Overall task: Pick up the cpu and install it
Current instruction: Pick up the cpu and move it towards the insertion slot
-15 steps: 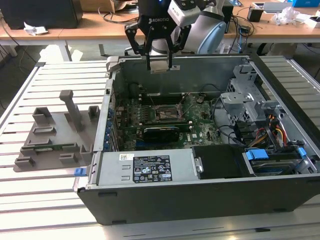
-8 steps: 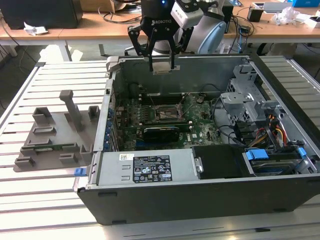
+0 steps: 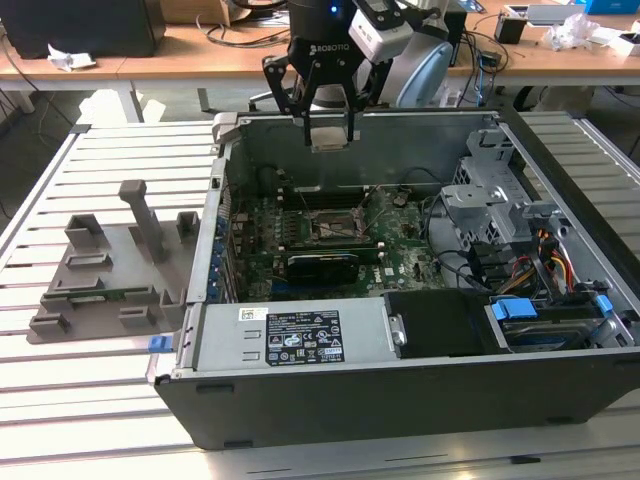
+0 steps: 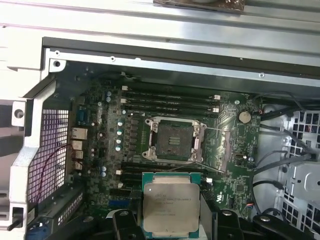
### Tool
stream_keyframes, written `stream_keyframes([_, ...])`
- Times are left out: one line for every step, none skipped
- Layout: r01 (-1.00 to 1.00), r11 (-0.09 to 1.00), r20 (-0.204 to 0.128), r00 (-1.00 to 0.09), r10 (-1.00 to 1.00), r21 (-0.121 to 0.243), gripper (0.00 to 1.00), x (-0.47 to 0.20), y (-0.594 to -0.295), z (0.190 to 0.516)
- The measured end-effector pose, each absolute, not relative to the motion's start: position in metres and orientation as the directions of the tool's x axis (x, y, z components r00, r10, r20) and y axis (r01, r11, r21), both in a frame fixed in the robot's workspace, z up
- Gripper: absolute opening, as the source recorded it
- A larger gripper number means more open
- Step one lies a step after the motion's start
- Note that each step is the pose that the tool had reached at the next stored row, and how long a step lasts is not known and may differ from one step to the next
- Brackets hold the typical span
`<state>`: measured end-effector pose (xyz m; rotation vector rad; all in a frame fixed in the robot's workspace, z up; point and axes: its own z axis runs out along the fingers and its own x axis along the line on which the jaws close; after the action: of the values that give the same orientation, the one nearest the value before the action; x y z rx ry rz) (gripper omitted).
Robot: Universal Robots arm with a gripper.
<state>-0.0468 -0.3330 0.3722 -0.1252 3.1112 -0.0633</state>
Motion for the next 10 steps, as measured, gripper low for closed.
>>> stream_keyframes([-0.08,0.996,-0.025,-0.996,-0.081,-0.042,0.55,-0.0457,-0.3329,0.3714])
stream_keyframes([-0.08,0.996,-0.026,-0.996,-0.081,-0.043,0.55,-0.0443,-0.3327,0.3703])
stream_keyframes([-0.08,0.996,-0.025,-0.996,-0.081,-0.043,0.55,-0.043,-0.3325,0.3695])
stream_keyframes([-0.08,0.996,-0.025,-0.996,-0.081,-0.044,0.55,-0.0419,-0.3323,0.3687])
stream_keyframes([-0.08,0.996,-0.025,-0.996,-0.081,-0.044,0.55,-0.0412,-0.3322,0.3682])
stream_keyframes([-0.08,0.996,-0.025,-0.996,-0.081,-0.045,0.55,-0.0399,-0.332,0.3674])
stream_keyframes([-0.08,0.996,-0.025,-0.996,-0.081,-0.045,0.55,-0.039,-0.3319,0.3668])
stream_keyframes([-0.08,0.996,-0.025,-0.996,-0.081,-0.045,0.55,-0.0381,-0.3318,0.3662])
stream_keyframes([-0.08,0.996,-0.025,-0.996,-0.081,-0.046,0.55,-0.0368,-0.3316,0.3654])
stream_keyframes([-0.08,0.996,-0.025,-0.996,-0.081,-0.046,0.55,-0.0362,-0.3315,0.365])
